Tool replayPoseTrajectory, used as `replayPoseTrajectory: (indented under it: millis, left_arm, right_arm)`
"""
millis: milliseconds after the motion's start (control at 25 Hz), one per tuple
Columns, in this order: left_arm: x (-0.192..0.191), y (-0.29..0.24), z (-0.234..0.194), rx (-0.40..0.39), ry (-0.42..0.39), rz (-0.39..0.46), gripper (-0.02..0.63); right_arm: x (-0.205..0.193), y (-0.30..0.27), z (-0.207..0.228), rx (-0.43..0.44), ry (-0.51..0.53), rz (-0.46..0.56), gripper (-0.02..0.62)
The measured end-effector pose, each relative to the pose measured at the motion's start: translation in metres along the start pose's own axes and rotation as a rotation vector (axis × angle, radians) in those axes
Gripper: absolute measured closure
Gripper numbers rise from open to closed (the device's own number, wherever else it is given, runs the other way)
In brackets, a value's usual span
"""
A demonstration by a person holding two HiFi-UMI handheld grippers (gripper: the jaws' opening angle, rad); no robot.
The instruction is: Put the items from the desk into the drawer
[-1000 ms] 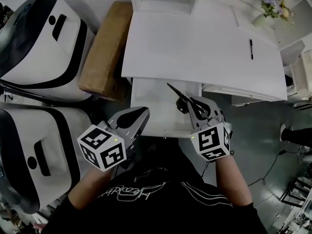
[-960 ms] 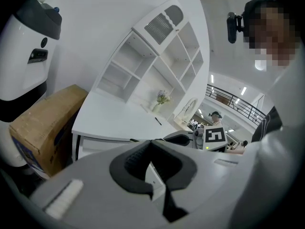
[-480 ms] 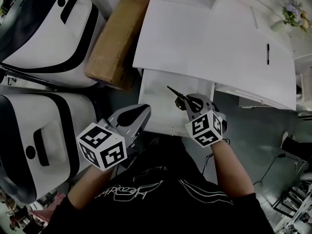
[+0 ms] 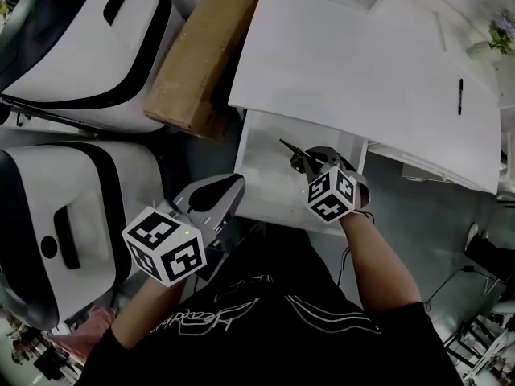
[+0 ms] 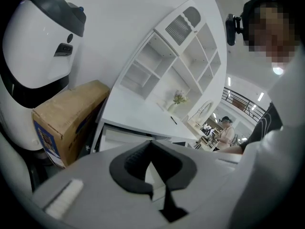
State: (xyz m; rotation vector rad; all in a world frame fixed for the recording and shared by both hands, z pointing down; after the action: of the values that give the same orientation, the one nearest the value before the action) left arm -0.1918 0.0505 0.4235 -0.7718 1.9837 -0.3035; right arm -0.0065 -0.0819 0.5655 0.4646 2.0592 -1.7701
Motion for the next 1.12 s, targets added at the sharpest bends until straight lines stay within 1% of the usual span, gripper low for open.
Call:
replayPoseTrajectory:
  millis: [120, 320, 440, 640, 720, 840, 920, 960, 1040, 1120]
  left_arm:
    - [0.000, 0.000, -0.004, 0.018, 0.016, -0.002, 0.597]
    - [-0.002, -0.001, -0.008, 0.024, 0.024, 0.005, 0.597]
    - [-0.003, -0.001, -0.010, 0.035, 0.033, 0.011, 0.597]
    - [-0.003, -0.001, -0.013, 0.036, 0.043, 0.012, 0.597]
    - [-0.003, -0.002, -0.014, 0.032, 0.039, 0.012, 0.597]
    - [-0.003, -0.001, -0.014, 0.030, 0.039, 0.010, 0.597]
    - [-0.003, -0.001, -0.014, 0.026, 0.038, 0.008, 0.597]
    - [-0.003, 0.000, -0.014, 0.024, 0.036, 0.008, 0.597]
    - [-0.002, 0.002, -0.014, 0.018, 0.033, 0.007, 0.597]
    - [-0.003, 0.005, -0.013, 0.010, 0.028, 0.007, 0.597]
  right_arm:
    - [0.000, -0.009, 0.000, 0.006, 0.017, -0.009, 0.578]
    - [-0.002, -0.021, -0.005, 0.024, 0.061, -0.032, 0.578]
    - [-0.007, -0.027, -0.008, 0.042, 0.070, -0.045, 0.578]
    - [-0.014, -0.034, -0.014, 0.129, 0.056, -0.068, 0.578]
    - [-0.017, -0.037, -0.018, 0.167, 0.044, -0.079, 0.567]
    - [-0.020, -0.043, -0.024, 0.216, 0.038, -0.099, 0.518]
    - [-0.021, -0.045, -0.024, 0.232, 0.019, -0.100, 0.518]
    - [-0.021, -0.044, -0.024, 0.241, 0.002, -0.099, 0.505]
    - [-0.020, -0.041, -0.022, 0.261, -0.036, -0.091, 0.437]
    - [-0.019, -0.032, -0.020, 0.257, -0.071, -0.067, 0.394]
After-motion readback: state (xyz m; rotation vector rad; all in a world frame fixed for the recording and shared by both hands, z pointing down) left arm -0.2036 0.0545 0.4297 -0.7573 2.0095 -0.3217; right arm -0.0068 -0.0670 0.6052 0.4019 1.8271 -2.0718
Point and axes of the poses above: the fingertips, and each gripper's own axes: y backward along the fingers, z to its right, x out of its top, the point moved 9 cm from there along y, backward along the fingers, and after that the axes turned 6 degrees about x, right-handed, at the moved point
